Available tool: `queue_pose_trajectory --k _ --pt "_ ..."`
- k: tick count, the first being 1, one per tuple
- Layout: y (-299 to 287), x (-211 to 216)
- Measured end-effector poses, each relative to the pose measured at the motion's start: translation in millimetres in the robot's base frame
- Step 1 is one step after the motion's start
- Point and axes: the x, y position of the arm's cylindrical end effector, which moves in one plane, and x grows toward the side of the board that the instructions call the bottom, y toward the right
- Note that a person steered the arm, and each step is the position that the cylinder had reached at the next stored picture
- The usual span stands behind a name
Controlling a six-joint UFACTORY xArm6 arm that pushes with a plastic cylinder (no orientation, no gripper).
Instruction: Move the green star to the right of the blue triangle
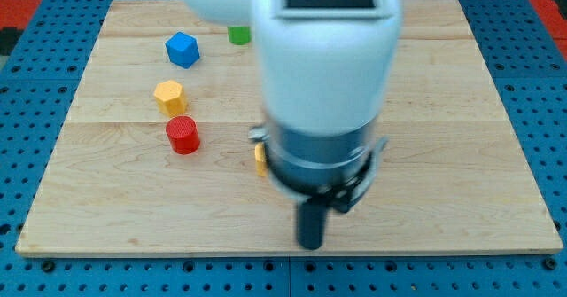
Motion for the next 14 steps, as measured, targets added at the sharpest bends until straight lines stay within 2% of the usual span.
queue_pose_trajectory --k 1,2,4,5,6,7,8,9,14 --pt "35 -21" --pt "64 -64" --pt "97 -229" --pt "133 -265" --pt "116 -302" --pt "78 -329" --pt "63 -350" --pt "92 -371" --pt "-26 -400"
